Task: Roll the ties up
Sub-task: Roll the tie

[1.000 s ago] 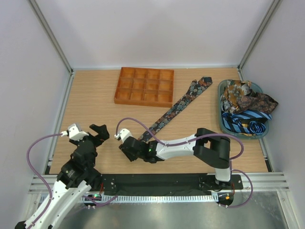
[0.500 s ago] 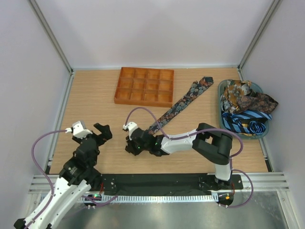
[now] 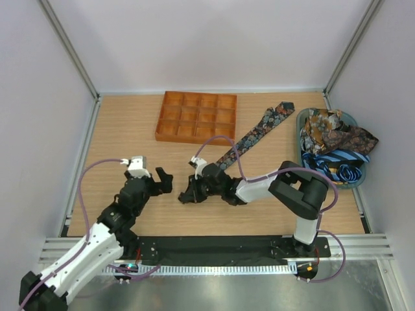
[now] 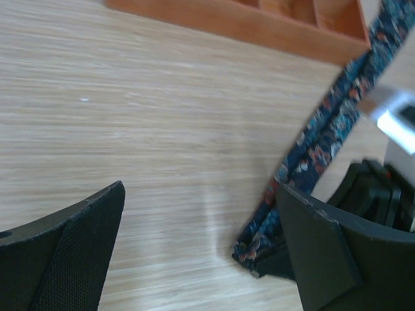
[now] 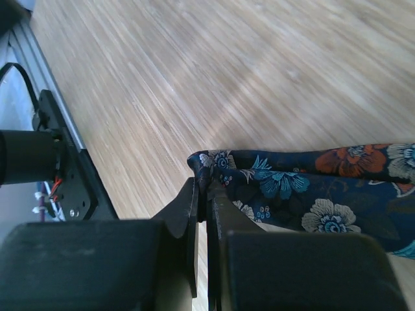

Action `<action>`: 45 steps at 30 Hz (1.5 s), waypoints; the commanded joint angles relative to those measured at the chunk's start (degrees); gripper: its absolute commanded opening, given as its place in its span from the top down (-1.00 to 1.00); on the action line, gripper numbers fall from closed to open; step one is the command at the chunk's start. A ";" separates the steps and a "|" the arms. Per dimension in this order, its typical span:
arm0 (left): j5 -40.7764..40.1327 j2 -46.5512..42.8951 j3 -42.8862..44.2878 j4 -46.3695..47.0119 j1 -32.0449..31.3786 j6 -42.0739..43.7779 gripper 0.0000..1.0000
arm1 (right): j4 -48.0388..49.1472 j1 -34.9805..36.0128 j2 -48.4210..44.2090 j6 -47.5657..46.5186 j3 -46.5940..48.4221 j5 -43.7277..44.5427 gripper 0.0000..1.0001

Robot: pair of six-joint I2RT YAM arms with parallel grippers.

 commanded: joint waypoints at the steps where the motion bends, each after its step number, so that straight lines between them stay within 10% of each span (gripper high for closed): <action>1: 15.34 4.70 -2.25 16.22 0.29 6.38 -1.00 | 4.39 -3.43 -4.92 2.48 -1.85 -3.70 0.96; 11: 32.93 22.90 -0.58 28.90 -1.45 14.56 -0.99 | 4.99 -9.76 -4.40 4.76 -3.52 -10.64 0.96; 45: 35.49 52.34 17.95 15.81 -4.54 26.08 -0.61 | 10.01 -17.67 0.71 10.30 -4.22 -19.61 0.97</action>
